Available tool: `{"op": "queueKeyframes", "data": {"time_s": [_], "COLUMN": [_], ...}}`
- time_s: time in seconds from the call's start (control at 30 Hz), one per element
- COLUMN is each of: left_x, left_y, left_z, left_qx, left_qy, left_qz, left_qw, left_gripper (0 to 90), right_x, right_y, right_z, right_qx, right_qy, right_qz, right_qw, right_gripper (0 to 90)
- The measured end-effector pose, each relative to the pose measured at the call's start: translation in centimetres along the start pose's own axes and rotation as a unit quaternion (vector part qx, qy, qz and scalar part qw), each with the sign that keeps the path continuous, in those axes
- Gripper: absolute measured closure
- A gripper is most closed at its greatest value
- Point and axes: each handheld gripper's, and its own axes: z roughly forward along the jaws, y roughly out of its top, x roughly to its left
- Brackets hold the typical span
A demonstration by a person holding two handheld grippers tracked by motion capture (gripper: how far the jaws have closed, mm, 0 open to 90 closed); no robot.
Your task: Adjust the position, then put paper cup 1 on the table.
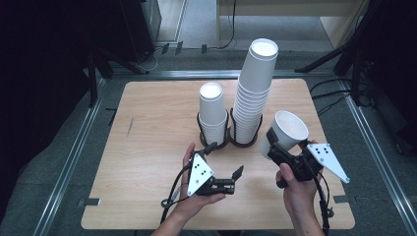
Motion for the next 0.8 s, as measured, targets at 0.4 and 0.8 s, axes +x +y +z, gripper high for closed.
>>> {"op": "queueKeyframes", "data": {"time_s": [0.4,0.8], "left_x": [0.2,-0.1], "left_y": [-0.1,-0.1], "left_z": [0.0,0.1], "left_qx": [0.007,0.006], "left_qy": [0.003,0.0], "left_qz": [-0.003,-0.001], "left_qw": [1.0,1.0], "left_gripper": [2.4,2.4], "right_x": [-2.4,-6.9], "right_y": [-2.1,-5.4], "right_z": [1.3,3.2], "right_qx": [-0.017,0.0], "right_qy": [-0.002,-0.018], "right_qz": [-0.109,-0.133], "right_qw": [0.9939,0.991], "right_gripper": [14.0,13.7]}}
